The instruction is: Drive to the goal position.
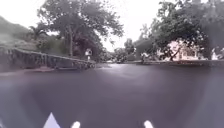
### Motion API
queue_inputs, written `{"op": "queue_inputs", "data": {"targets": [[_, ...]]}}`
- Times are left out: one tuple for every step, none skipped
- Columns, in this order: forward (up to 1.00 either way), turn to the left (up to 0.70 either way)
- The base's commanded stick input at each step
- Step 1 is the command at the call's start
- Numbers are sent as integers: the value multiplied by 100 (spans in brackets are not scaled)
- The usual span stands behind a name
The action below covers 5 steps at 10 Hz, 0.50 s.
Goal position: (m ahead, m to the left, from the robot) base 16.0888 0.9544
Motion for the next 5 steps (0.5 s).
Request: {"op": "queue_inputs", "data": {"targets": [[70, 0], [70, 0], [70, 0], [70, 0], [70, 0]]}}
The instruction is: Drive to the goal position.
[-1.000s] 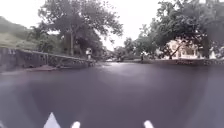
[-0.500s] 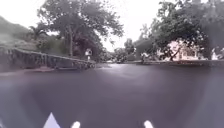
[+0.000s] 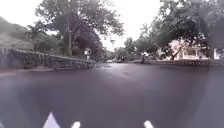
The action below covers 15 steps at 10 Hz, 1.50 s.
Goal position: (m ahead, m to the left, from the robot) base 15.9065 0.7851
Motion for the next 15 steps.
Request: {"op": "queue_inputs", "data": {"targets": [[70, 0], [70, 0], [70, 0], [70, 0], [70, 0], [70, 0], [70, 0], [70, 0], [70, 0], [70, 0], [70, 0], [70, 0], [70, 0], [70, 0], [70, 0]]}}
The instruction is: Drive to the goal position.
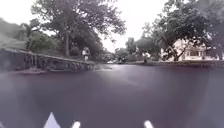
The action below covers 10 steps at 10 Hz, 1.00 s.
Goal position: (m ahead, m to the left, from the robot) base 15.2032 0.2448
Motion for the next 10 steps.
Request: {"op": "queue_inputs", "data": {"targets": [[70, 0], [70, 0], [70, 0], [70, 0], [70, 0], [70, 0], [70, 0], [70, 0], [70, 0], [70, 0]]}}
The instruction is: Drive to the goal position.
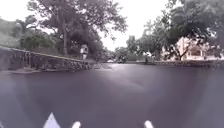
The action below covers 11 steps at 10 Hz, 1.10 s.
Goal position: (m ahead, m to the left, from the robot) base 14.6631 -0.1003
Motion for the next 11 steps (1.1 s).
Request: {"op": "queue_inputs", "data": {"targets": [[70, 0], [70, 0], [70, 0], [70, 0], [70, 0], [70, 0], [70, 0], [70, 0], [70, 0], [70, 0], [70, 0]]}}
